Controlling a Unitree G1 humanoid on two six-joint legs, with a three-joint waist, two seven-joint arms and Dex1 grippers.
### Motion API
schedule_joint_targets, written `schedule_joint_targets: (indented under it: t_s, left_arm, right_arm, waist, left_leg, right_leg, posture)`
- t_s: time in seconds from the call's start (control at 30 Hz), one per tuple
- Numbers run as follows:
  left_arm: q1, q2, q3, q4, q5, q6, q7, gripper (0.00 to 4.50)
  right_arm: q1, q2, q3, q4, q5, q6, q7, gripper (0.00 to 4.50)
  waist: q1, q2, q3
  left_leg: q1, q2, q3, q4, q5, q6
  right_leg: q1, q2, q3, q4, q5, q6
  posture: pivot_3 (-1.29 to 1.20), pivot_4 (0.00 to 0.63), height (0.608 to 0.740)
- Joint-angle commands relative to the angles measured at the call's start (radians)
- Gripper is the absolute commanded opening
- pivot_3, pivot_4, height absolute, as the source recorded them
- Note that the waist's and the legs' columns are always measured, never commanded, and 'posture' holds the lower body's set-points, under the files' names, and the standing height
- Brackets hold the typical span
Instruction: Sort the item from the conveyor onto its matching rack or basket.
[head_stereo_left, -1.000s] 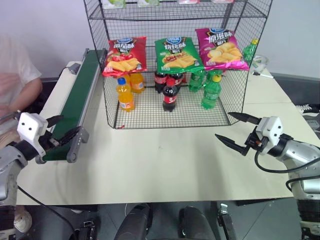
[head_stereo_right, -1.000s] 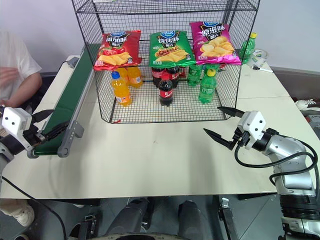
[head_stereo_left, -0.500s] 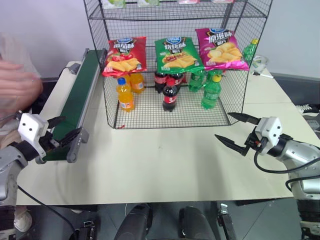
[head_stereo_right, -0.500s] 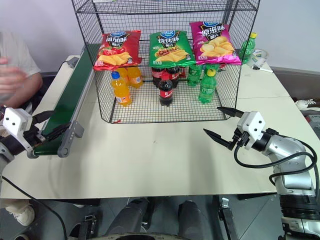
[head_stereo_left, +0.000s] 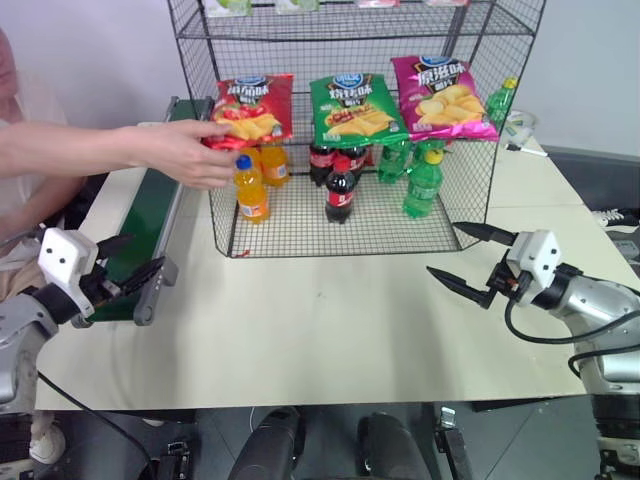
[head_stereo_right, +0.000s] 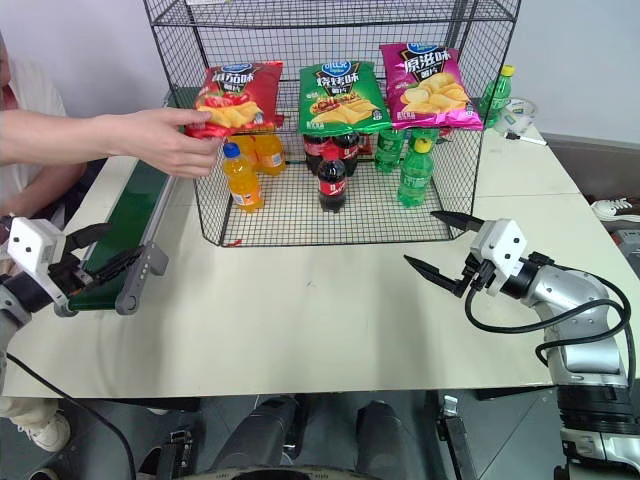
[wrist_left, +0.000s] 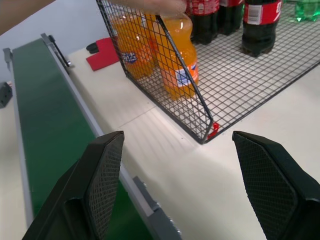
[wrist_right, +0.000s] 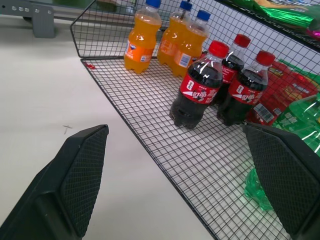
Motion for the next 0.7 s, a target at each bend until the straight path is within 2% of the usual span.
schedule_joint_targets:
  t_s: [0.03,0.2,0.7]
  left_arm:
    - [0.0,0.003,0.028,-0.038,-0.015,-0.005,0.0,3.6]
    - [0.005,-0.008,0.035,-0.06,-0.058,0.032,-0.014,3.6]
    - [0.024,-0.005,0.035,-0.043,-0.01,-0.021,0.012,3.6]
  right_arm:
    - [-0.007,-0.006,-0.011,-0.009,0.002,-0.017,0.001,4.5]
    - [-0.008,-0.004,-0.012,-0.01,-0.001,-0.018,-0.002,4.5]
    - [-0.033,0.0,-0.001,0.008,-0.004,-0.017,0.0,4.5]
  waist:
    - [0.0,0.0,0.0]
    - [0.0,0.0,0.0]
    - [0.0,0.0,0.0]
  left_leg:
    - [0.0,0.0,0.0,0.0,0.0,0.0]
    - [0.0,0.0,0.0,0.0,0.0,0.0]
    - [0.0,0.0,0.0,0.0,0.0,0.0]
  right_leg:
    - [0.0,0.0,0.0,0.0,0.0,0.0]
    - [0.0,0.0,0.0,0.0,0.0,0.0]
    - [0.0,0.0,0.0,0.0,0.0,0.0]
  posture:
    - [0.0,0.15,0.74]
    - [0.0,0.15,0.74]
    - [0.0,0.15,0.74]
